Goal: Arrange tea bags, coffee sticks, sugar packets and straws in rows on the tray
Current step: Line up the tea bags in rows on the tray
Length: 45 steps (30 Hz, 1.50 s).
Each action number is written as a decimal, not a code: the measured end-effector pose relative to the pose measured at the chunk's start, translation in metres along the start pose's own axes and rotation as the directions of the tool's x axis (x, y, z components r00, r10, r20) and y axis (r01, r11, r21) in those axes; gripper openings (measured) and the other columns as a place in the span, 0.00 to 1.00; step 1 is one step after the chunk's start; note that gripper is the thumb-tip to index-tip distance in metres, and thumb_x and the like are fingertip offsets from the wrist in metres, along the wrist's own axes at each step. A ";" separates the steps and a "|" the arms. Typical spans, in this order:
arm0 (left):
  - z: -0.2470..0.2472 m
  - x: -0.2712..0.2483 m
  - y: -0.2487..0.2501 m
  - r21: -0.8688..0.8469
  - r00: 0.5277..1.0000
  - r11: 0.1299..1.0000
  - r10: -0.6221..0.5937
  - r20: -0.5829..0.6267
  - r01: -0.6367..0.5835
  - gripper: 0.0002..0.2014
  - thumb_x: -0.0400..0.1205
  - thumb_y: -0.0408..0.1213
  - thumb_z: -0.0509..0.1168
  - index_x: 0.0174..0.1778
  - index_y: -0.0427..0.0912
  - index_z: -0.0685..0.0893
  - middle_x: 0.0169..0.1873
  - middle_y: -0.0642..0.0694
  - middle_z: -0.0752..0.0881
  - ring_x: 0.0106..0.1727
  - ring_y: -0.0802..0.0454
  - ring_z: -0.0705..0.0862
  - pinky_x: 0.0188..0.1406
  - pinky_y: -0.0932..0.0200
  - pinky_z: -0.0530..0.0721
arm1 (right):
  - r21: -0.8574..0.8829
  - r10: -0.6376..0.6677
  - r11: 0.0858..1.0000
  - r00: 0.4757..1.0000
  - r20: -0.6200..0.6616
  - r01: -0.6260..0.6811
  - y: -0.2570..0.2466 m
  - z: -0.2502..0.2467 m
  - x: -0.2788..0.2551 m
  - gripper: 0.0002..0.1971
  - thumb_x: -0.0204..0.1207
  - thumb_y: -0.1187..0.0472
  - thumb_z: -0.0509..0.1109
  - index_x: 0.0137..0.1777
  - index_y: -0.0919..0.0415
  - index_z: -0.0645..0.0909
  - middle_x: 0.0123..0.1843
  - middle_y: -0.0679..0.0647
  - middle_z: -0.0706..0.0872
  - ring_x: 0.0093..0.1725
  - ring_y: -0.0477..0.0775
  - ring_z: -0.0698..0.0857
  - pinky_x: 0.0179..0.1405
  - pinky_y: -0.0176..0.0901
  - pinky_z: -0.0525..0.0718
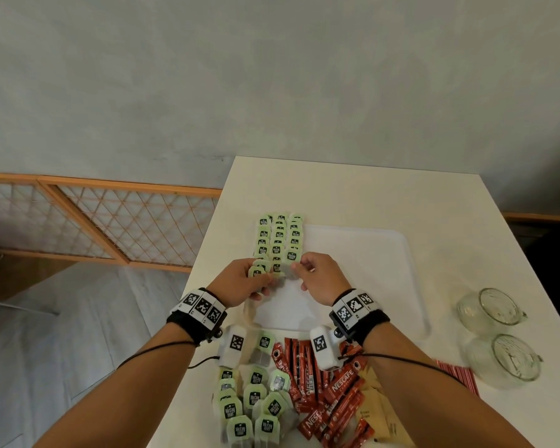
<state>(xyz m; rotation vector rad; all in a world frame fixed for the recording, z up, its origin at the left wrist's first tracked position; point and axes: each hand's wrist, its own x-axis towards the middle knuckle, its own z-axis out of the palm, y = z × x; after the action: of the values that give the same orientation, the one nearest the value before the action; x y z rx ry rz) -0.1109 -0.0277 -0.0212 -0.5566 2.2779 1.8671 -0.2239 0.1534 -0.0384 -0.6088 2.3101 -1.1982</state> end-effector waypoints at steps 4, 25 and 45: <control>-0.006 0.003 -0.006 -0.048 0.996 0.998 -0.051 -0.077 0.047 0.05 0.83 0.29 0.69 0.52 0.38 0.87 0.36 0.42 0.91 0.38 0.49 0.88 0.37 0.58 0.87 | -0.148 0.101 0.985 0.991 0.082 -0.088 0.008 -0.005 0.002 0.18 0.86 0.55 0.68 0.33 0.59 0.74 0.31 0.56 0.78 0.33 0.58 0.79 0.34 0.45 0.74; -0.002 0.004 -0.006 -0.170 0.989 0.985 -0.037 -0.144 0.012 0.07 0.84 0.32 0.71 0.56 0.39 0.85 0.42 0.36 0.93 0.39 0.42 0.92 0.34 0.54 0.90 | 0.012 0.036 0.999 0.999 -0.034 -0.036 0.000 0.015 -0.009 0.10 0.83 0.47 0.70 0.48 0.53 0.83 0.41 0.48 0.85 0.36 0.48 0.81 0.37 0.41 0.78; -0.008 -0.009 -0.010 -0.095 0.989 0.994 -0.068 -0.132 0.056 0.07 0.84 0.36 0.70 0.41 0.40 0.86 0.30 0.46 0.90 0.36 0.46 0.92 0.36 0.54 0.89 | 0.036 -0.045 0.998 0.998 0.036 0.044 -0.008 0.040 -0.007 0.18 0.81 0.48 0.73 0.42 0.65 0.84 0.39 0.66 0.86 0.30 0.54 0.79 0.38 0.55 0.85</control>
<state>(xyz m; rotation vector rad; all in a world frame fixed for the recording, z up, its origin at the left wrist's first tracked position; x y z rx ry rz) -0.0980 -0.0350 -0.0256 -0.7809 2.2364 1.9669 -0.1936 0.1284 -0.0512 -0.6670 2.2517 -1.2351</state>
